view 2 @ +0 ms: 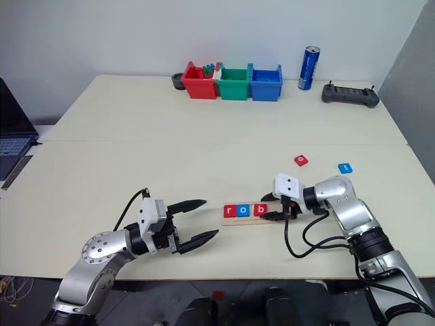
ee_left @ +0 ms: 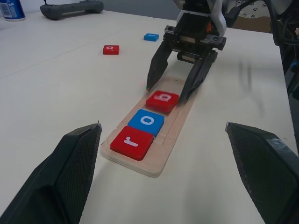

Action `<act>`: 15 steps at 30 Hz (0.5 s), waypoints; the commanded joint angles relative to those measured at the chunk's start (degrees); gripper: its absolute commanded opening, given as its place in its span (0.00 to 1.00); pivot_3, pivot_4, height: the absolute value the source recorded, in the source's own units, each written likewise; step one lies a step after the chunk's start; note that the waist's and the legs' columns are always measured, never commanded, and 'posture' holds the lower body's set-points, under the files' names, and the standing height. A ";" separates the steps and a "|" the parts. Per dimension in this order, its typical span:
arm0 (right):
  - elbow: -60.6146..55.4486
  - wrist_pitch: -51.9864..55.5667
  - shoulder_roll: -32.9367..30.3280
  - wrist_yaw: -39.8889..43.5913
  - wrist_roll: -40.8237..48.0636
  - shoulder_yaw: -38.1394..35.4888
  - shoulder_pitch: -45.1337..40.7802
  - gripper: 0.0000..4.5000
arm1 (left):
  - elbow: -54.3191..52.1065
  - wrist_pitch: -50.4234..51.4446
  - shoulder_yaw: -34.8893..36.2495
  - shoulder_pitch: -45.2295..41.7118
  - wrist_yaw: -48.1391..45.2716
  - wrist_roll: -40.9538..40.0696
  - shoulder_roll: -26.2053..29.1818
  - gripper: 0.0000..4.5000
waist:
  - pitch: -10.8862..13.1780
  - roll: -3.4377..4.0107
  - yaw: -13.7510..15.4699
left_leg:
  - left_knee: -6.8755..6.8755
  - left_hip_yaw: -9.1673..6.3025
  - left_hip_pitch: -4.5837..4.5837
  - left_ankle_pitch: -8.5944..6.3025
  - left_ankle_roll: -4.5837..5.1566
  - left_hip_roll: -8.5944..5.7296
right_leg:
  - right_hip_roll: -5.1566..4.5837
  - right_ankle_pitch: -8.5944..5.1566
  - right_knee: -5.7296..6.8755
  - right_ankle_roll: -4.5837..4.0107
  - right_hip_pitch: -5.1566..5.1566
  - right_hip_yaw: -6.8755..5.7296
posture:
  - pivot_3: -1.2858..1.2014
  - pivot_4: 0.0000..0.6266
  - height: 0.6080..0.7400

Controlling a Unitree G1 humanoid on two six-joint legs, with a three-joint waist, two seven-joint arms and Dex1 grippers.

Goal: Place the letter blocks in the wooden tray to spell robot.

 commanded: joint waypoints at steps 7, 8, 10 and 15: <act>-1.58 0.54 -1.47 0.46 1.21 -2.05 -1.53 1.00 | -1.52 -1.11 0.38 -0.32 -0.31 -0.46 -0.05 1.00 | 0.00 0.00 0.00 | 0.00 0.00 0.00 0.00 0.00 0.00 | 0.00 0.00 0.00 0.00 0.00 0.00 | 0.52 0.24 1.00; -1.83 0.57 -1.92 0.57 1.39 -2.34 -1.48 1.00 | -1.52 -1.11 0.37 -0.32 -0.35 -0.47 -0.04 1.00 | 0.00 0.00 0.01 | 0.00 0.00 -0.01 0.00 0.00 0.00 | 0.00 0.00 0.00 0.00 0.00 0.00 | 0.52 0.24 1.00; -2.24 0.61 -2.97 0.86 1.86 -2.84 -1.27 1.00 | -1.60 -1.10 0.25 -0.29 -0.35 -0.44 -0.08 1.00 | 0.00 0.00 0.01 | 0.00 0.00 -0.01 0.00 0.00 0.00 | 0.00 0.00 -0.01 0.00 0.00 0.00 | 0.52 0.24 1.00; -4.17 2.83 -4.98 1.78 3.80 -4.52 -0.27 0.92 | -1.53 -1.21 0.13 -0.28 -0.58 -0.47 -0.10 1.00 | 0.00 0.00 0.03 | 0.00 0.00 -0.01 0.00 0.00 0.00 | 0.00 0.00 -0.01 0.00 0.00 0.00 | 0.52 0.24 1.00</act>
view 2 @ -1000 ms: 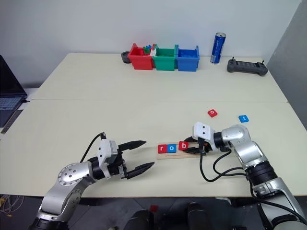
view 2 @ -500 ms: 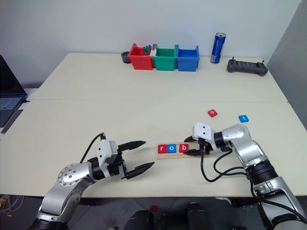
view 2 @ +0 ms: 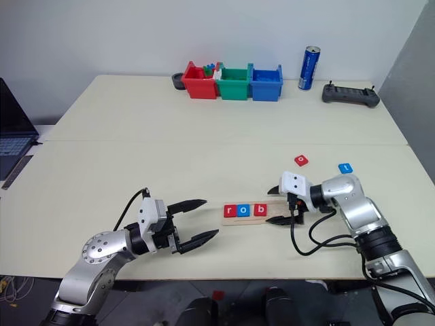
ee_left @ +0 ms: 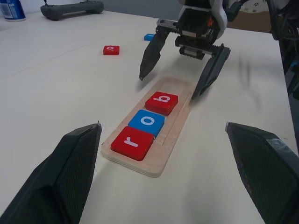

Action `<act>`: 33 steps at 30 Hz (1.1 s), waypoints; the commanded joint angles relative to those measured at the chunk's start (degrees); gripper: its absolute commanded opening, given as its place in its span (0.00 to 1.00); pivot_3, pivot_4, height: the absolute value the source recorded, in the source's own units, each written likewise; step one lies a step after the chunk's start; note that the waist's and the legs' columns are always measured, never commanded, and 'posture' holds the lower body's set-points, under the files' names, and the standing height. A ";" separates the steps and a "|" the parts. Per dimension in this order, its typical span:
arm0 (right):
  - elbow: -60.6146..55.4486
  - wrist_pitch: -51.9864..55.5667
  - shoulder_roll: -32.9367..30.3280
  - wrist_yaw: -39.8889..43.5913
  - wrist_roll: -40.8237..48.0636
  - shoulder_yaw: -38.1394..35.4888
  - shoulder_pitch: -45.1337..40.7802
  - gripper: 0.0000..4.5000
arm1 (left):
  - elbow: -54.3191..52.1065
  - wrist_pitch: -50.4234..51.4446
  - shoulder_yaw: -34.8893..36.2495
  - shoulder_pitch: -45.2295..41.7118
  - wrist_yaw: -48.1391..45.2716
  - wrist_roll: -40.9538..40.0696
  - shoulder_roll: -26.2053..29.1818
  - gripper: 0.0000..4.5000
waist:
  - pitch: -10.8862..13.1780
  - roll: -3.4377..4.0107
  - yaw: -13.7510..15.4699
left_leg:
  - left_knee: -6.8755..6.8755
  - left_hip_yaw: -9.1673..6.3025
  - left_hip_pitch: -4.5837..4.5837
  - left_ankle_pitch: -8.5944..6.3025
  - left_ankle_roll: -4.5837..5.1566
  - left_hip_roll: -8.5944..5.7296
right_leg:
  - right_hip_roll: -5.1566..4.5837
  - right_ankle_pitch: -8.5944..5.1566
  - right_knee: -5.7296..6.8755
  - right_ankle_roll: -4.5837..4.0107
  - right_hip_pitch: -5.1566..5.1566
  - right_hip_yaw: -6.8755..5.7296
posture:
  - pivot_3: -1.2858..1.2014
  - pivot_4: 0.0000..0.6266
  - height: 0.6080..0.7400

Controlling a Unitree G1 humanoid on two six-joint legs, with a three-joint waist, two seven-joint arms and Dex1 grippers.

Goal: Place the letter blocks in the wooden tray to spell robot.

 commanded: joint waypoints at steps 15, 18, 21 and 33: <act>-12.88 4.38 0.74 -1.71 2.28 0.87 5.94 0.01 | -2.57 -1.07 0.62 0.48 -0.50 -0.53 0.21 1.00 | 0.00 0.00 -0.01 | 0.00 0.00 0.00 0.00 0.00 0.01 | 0.01 0.00 0.00 0.00 0.00 0.00 | 0.52 0.24 1.00; -12.71 4.17 1.24 -2.25 2.07 1.52 5.92 0.01 | -2.88 -0.96 0.77 0.68 -0.37 -0.57 0.32 1.00 | 0.00 0.00 -0.01 | 0.00 0.00 0.00 0.00 0.00 0.01 | 0.01 0.00 0.00 0.00 0.00 0.00 | 0.52 0.24 1.00; -11.88 3.46 1.88 -2.57 1.65 2.04 5.42 0.01 | -3.18 -0.87 0.86 0.94 -0.22 -0.57 0.38 1.00 | 0.00 0.00 -0.01 | 0.00 0.00 0.00 0.00 0.00 0.01 | 0.01 0.00 0.00 0.00 0.00 0.00 | 0.52 0.24 1.00; -9.28 2.26 2.82 -3.23 0.64 2.37 4.32 0.01 | -3.87 -0.51 0.82 1.39 0.16 -0.74 0.62 1.00 | 0.00 0.00 0.00 | -0.01 -0.01 -0.01 0.00 0.00 0.01 | 0.01 0.00 -0.02 0.00 0.00 -0.01 | 0.52 0.24 1.00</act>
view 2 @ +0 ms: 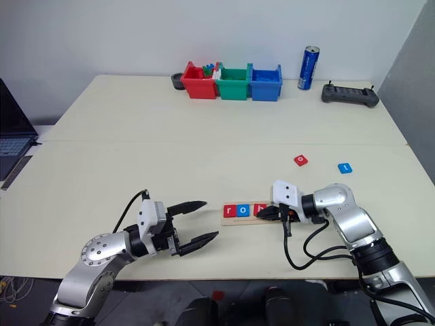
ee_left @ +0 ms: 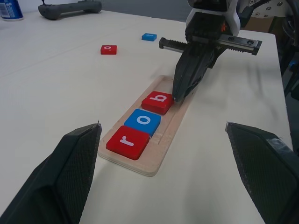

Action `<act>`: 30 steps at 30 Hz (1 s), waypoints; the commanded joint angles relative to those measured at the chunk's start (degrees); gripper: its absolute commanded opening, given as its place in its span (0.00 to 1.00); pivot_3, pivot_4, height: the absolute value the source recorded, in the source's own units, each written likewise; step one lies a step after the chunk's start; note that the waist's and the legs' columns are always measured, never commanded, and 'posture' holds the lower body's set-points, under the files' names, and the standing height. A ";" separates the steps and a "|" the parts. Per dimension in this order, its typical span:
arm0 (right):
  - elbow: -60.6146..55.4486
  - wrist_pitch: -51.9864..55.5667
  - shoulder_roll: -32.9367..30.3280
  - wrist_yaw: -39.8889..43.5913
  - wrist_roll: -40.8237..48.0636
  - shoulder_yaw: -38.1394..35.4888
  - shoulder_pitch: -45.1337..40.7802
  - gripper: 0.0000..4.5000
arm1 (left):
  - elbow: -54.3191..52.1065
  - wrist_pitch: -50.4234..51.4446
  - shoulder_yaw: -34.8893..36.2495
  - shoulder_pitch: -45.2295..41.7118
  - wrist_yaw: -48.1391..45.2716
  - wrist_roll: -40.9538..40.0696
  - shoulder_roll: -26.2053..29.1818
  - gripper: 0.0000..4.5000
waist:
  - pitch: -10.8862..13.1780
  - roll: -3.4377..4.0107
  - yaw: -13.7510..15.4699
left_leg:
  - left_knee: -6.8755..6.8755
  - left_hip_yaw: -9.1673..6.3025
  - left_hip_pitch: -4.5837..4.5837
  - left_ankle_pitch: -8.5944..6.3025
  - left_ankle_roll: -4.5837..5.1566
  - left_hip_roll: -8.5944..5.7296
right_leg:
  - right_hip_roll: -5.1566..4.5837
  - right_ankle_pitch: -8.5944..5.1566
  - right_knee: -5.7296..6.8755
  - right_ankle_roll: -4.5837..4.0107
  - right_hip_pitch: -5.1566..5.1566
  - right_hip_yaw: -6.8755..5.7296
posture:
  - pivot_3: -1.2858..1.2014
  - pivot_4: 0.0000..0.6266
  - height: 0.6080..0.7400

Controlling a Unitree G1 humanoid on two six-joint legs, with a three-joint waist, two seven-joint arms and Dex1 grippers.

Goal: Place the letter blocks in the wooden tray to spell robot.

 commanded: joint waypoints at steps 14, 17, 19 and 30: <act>3.59 -3.20 1.08 -1.61 -1.36 -0.67 -2.38 0.01 | -1.49 -0.48 0.67 -1.03 -0.18 -0.56 0.32 1.00 | 0.00 0.00 -0.02 | 0.00 0.00 0.00 0.00 0.00 0.00 | 0.00 0.00 0.00 0.00 0.00 0.00 | 0.52 0.24 1.00; 3.19 -3.01 0.76 -1.21 -1.12 -1.04 -2.43 0.01 | -1.64 -0.44 0.62 -0.86 -0.33 -0.63 0.42 1.00 | 0.00 0.00 -0.02 | 0.00 0.00 0.00 0.00 0.00 0.00 | 0.00 0.00 0.00 0.00 0.00 0.00 | 0.52 0.24 1.00; 2.44 -2.28 0.24 -0.37 -0.48 -1.41 -2.45 0.01 | -1.50 -0.48 0.67 -0.85 -0.42 -0.64 0.46 1.00 | 0.00 0.00 -0.02 | 0.00 0.00 0.00 0.00 0.00 0.00 | 0.00 0.00 0.00 0.00 0.00 0.00 | 0.52 0.24 1.00; -0.96 0.63 0.00 0.14 1.28 -1.24 -0.65 0.01 | -1.74 -0.33 0.36 -0.50 -0.41 -0.63 0.34 1.00 | 0.00 0.00 -0.01 | 0.00 0.00 0.00 0.00 0.00 0.00 | 0.00 0.00 0.00 0.00 0.00 0.00 | 0.52 0.24 1.00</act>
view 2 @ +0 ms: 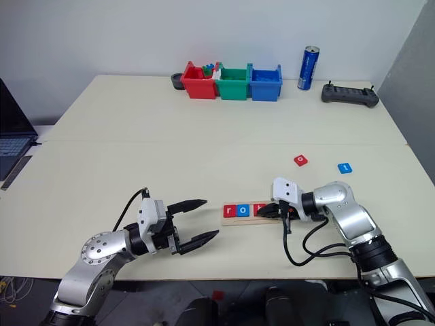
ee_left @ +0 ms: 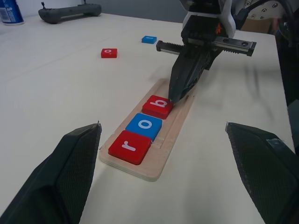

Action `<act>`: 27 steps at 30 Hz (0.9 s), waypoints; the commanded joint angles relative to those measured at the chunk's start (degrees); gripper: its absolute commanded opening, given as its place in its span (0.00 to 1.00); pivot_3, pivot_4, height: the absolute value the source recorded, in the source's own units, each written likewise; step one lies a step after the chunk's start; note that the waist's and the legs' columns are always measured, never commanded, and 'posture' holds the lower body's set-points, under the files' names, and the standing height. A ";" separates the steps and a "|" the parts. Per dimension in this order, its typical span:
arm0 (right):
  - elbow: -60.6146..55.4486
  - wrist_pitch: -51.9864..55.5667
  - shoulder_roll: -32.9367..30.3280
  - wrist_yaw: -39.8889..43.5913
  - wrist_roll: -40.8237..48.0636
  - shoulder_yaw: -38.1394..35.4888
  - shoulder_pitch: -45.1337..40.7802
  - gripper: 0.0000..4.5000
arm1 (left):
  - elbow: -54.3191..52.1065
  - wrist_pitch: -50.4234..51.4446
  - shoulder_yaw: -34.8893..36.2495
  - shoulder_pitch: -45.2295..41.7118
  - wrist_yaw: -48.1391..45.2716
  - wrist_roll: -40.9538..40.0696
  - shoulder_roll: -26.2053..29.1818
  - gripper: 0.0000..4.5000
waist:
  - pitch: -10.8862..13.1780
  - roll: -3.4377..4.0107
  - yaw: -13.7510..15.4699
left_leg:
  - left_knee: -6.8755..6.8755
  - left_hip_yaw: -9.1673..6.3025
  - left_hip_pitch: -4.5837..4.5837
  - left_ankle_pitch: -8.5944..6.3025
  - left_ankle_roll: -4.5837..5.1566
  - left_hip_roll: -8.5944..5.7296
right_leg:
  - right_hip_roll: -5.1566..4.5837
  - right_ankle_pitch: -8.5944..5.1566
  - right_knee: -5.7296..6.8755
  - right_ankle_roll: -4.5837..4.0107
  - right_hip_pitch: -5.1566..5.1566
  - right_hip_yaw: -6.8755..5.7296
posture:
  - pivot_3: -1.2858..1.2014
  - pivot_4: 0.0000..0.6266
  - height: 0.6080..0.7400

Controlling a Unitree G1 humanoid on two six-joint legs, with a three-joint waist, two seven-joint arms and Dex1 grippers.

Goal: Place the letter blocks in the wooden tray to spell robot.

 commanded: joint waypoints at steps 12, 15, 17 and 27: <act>2.96 -1.18 -4.69 1.43 0.95 -4.00 -1.88 0.01 | -1.09 -0.59 0.26 -0.31 -0.32 -0.49 0.09 1.00 | 0.00 0.00 -0.04 | 0.00 0.01 0.01 0.00 0.00 -0.01 | 0.00 0.00 0.00 0.00 0.00 0.00 | 0.52 0.24 1.00; 4.54 -2.60 -4.61 1.03 -0.08 -3.62 -2.26 0.01 | -0.90 -0.70 0.03 -0.46 -0.35 -0.37 -0.06 1.00 | 0.00 0.00 -0.05 | 0.00 0.01 0.01 0.00 0.00 0.00 | 0.00 0.00 0.00 0.00 0.00 0.00 | 0.52 0.24 1.00; 4.70 -2.96 -4.29 0.71 -0.46 -3.16 -2.32 0.01 | -0.82 -0.71 -0.08 -0.58 -0.31 -0.29 -0.15 1.00 | 0.00 0.00 -0.04 | 0.00 0.01 0.00 0.00 0.00 0.00 | 0.00 0.00 0.00 0.00 0.00 0.00 | 0.52 0.24 1.00; 6.78 -5.04 -2.45 -0.32 -2.74 -1.80 -3.33 0.01 | -1.42 -0.46 0.40 -0.03 0.00 -0.49 0.11 1.00 | 0.00 0.00 -0.06 | 0.00 0.01 0.00 0.00 0.00 0.00 | 0.00 0.00 0.00 0.00 0.00 0.01 | 0.52 0.24 1.00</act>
